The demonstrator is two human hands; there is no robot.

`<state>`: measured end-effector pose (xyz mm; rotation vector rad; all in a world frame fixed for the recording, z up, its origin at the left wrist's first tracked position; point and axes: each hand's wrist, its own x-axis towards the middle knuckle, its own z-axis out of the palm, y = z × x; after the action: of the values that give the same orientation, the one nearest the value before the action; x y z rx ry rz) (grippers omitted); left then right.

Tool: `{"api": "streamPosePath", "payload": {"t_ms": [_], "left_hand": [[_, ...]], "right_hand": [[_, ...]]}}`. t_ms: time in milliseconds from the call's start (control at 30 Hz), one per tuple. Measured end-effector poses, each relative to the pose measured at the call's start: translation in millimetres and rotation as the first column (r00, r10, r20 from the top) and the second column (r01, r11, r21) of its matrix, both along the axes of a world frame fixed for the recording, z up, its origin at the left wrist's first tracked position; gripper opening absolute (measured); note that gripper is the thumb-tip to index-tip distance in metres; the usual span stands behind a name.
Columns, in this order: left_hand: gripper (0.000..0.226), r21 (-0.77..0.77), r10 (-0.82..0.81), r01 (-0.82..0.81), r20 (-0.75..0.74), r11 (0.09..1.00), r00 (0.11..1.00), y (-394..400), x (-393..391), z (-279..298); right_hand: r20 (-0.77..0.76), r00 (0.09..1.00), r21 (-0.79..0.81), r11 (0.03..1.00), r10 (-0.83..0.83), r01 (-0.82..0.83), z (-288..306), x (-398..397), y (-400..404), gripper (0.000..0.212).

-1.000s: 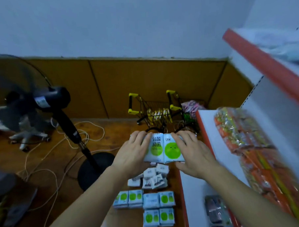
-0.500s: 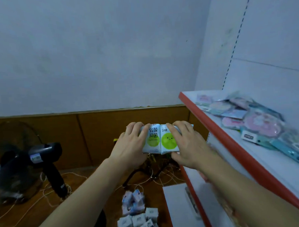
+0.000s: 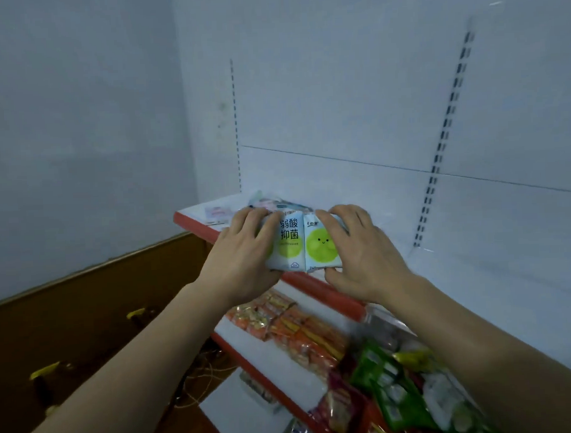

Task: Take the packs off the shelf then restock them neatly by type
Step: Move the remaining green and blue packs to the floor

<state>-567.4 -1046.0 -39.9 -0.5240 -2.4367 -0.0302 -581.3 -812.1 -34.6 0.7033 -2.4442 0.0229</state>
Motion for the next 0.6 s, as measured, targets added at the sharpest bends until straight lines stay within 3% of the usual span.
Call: {"api": "streamPosePath", "payload": {"t_ms": [300,600], "left_hand": [[0.088,0.0,-0.42,0.42,-0.035,0.907,0.907,210,23,19],[0.087,-0.017,-0.744,0.745,-0.048,0.667,0.666,445,133,18]], "right_hand": [[-0.069,0.919,-0.02,0.921,-0.388,0.388,14,127,197,0.091],[-0.086,0.748,-0.064,0.753,-0.658,0.655,12,318,383,0.082]]}}
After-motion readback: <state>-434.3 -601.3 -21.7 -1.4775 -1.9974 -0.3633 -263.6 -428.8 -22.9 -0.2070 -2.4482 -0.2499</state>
